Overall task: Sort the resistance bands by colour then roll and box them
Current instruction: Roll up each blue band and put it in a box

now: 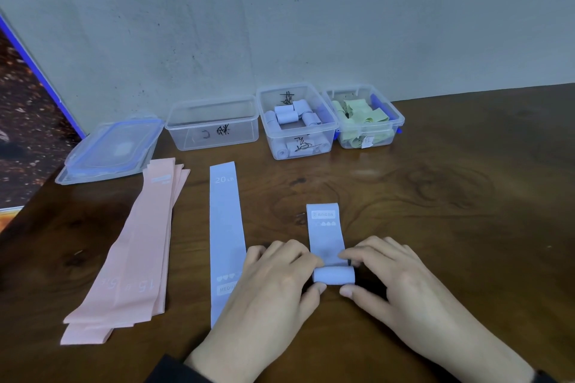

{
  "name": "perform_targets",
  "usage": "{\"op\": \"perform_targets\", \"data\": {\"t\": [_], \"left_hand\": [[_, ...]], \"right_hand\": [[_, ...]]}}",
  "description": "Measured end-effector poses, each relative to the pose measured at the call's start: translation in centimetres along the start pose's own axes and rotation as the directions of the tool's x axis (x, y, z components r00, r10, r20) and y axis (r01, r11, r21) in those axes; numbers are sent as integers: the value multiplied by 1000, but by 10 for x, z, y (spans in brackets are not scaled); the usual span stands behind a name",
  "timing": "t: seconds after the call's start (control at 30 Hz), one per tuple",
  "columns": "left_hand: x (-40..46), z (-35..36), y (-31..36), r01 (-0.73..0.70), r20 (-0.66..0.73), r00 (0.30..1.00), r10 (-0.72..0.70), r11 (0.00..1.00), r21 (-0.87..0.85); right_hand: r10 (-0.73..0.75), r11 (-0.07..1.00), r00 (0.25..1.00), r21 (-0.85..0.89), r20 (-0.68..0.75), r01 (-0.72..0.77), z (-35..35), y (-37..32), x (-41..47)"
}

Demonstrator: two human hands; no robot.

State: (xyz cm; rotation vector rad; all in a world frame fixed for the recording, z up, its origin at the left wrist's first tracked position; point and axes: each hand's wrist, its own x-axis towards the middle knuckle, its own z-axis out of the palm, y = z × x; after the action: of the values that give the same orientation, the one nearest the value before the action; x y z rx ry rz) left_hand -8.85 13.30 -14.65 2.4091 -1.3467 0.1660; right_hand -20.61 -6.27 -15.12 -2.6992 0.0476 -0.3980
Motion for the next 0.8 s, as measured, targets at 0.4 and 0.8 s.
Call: {"op": "perform_targets", "data": {"t": [0.4, 0.8], "left_hand": [[-1, -2, 1, 28, 25, 999, -27, 999, -31], [0, -1, 0, 35, 20, 999, -35, 999, -38]], "right_hand": [[3, 1000, 1000, -1, -2, -3, 1, 0, 0], [4, 1000, 1000, -2, -5, -4, 1, 0, 1]]}}
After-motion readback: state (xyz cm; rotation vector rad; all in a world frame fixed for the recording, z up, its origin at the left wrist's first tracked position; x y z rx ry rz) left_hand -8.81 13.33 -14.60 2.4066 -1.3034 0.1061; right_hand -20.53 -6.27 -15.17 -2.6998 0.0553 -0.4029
